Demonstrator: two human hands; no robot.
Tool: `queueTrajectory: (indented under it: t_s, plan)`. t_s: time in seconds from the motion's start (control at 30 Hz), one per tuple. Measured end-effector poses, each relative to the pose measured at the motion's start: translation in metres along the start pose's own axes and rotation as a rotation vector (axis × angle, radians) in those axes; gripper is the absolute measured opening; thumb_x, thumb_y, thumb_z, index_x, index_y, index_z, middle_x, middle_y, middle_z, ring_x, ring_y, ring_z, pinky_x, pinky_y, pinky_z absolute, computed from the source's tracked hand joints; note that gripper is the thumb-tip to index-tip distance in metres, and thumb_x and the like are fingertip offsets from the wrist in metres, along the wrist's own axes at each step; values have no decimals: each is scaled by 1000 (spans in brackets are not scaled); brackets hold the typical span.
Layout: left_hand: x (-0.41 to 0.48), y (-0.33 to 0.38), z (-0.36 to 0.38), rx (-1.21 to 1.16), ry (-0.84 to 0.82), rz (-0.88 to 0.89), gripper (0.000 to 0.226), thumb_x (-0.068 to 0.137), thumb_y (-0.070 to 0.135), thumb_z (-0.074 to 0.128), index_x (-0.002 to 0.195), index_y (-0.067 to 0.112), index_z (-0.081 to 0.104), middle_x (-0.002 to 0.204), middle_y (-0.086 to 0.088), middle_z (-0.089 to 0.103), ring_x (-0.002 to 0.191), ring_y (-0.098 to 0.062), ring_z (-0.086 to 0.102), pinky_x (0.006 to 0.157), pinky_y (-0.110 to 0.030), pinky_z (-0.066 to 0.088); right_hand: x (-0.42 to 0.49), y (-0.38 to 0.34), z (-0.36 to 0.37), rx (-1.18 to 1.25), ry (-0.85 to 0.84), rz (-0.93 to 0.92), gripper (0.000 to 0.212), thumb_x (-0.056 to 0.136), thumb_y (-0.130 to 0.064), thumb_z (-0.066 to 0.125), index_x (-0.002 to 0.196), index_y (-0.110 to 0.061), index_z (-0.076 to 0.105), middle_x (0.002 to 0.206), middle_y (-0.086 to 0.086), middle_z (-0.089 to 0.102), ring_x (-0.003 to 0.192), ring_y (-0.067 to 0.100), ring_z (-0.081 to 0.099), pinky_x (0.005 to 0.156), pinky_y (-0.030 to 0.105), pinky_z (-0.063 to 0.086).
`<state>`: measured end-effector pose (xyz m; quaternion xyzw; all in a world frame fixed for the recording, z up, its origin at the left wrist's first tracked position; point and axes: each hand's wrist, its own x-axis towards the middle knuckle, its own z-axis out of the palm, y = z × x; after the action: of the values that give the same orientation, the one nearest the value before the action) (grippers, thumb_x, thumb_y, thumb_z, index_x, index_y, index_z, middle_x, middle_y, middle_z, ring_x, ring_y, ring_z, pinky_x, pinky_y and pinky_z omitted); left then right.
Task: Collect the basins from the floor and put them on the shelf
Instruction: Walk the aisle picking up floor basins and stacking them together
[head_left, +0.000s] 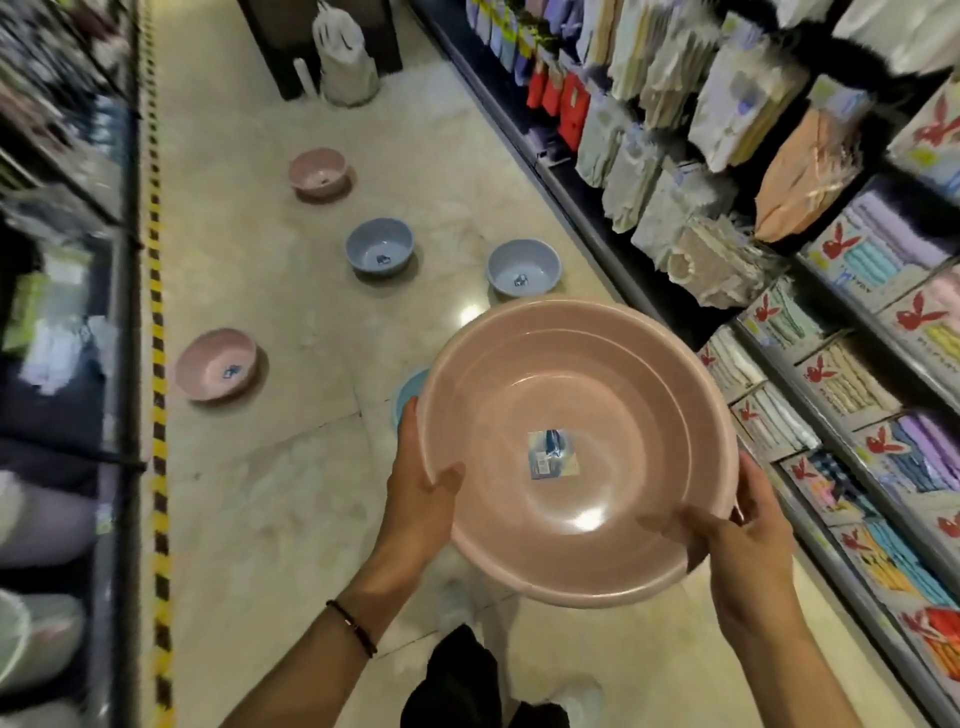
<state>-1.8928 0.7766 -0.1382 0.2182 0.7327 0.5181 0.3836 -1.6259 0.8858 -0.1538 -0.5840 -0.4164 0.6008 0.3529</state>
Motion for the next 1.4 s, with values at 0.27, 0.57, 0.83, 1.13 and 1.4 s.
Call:
queueTrajectory:
  t_s: [0.27,0.57,0.83,1.13,1.4]
  plan:
    - [8,-3,-80,-72,212,-45,92,99,-12,55,160,51,28,148,11,53,135,-20,54,112,-47,49,16,-40,100,-38,-76,-12,77,84,17,64,117,-53,70,115,-7,76,108,27,71,66,40,67]
    - [64,-7,-142,-67,319,-122,98,97,-14,58,165,46,22,151,10,52,134,-21,54,112,-43,46,47,-45,191,-94,-218,-56,81,79,22,65,130,-41,72,112,-20,79,93,3,75,62,21,64]
    - [145,-13,-137,-68,476,-261,64,89,-7,63,140,27,44,122,6,64,107,-14,64,79,-31,53,133,-46,254,-115,-337,-11,83,84,21,64,131,-47,72,112,-11,81,97,9,77,68,26,66]
    - [278,-11,-114,-77,601,-349,60,84,-1,70,138,13,47,123,-6,63,111,-30,64,92,-51,59,276,-59,337,-183,-464,122,100,49,-30,88,144,-45,63,118,-13,80,103,8,78,81,36,67]
    - [385,-62,-118,-146,640,-422,73,73,5,72,142,8,48,128,-12,63,116,-33,63,97,-54,56,368,-21,400,-291,-529,162,84,55,-33,82,137,-47,64,122,-23,76,106,-4,72,74,18,62]
